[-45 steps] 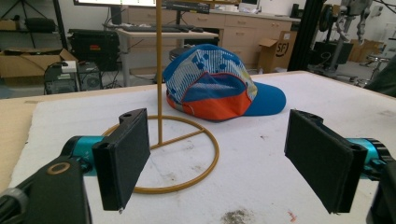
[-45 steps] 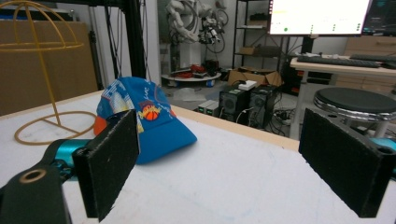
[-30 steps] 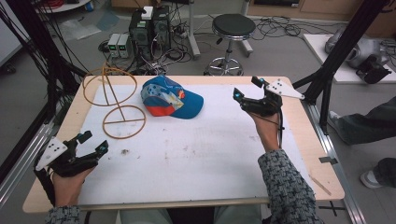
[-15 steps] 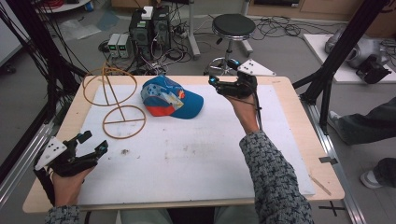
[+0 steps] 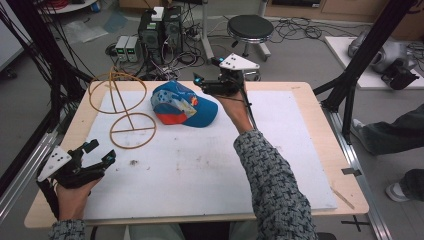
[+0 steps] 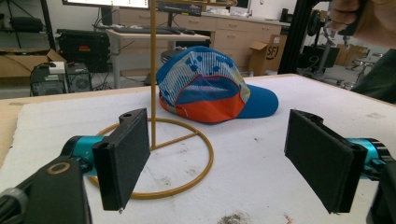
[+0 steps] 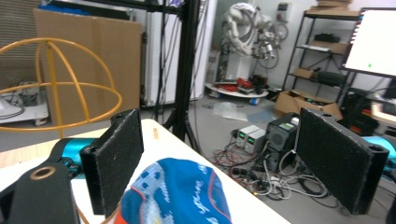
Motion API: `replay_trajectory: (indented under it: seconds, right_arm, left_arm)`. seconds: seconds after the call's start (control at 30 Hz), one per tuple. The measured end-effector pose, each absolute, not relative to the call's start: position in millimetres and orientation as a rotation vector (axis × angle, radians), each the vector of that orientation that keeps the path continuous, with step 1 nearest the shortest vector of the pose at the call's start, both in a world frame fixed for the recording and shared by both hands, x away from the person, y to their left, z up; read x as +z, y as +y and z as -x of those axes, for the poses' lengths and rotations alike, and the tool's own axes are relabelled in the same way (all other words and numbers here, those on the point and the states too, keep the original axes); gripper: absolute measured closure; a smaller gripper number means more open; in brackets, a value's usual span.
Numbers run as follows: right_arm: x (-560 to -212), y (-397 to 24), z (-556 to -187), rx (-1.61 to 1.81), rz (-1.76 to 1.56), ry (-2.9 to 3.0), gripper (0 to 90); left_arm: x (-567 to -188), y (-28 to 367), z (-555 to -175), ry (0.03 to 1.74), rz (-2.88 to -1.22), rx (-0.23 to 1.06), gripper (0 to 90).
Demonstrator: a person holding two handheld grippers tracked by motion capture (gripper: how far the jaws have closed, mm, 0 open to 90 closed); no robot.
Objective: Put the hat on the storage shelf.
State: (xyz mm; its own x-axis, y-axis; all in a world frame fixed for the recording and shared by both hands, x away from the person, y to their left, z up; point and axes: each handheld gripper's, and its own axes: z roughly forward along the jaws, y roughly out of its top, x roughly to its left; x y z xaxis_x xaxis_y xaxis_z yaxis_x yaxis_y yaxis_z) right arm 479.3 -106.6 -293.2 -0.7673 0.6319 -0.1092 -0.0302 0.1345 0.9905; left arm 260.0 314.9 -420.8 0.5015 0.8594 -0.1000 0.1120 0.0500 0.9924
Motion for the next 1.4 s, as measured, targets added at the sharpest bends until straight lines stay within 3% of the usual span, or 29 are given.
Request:
replay_trajectory:
  seconds: [0.47, 1.27, 1.4]
  right_arm:
    - [-328.2, -51.8, -508.8, 1.672, -0.613, 1.999, 18.8]
    - [-382.5, -15.1, -538.9, 1.623, -0.728, 2.14, 29.1]
    - [-390.1, -12.3, -541.6, 1.615, -0.74, 2.167, 34.4]
  left_arm:
    - [-424.5, 322.0, -259.2, 0.932, -1.399, 0.706, 22.4]
    - [-426.1, 326.1, -259.3, 0.944, -1.39, 0.701, 22.2]
    - [-426.0, 325.9, -259.6, 0.943, -1.387, 0.699, 22.2]
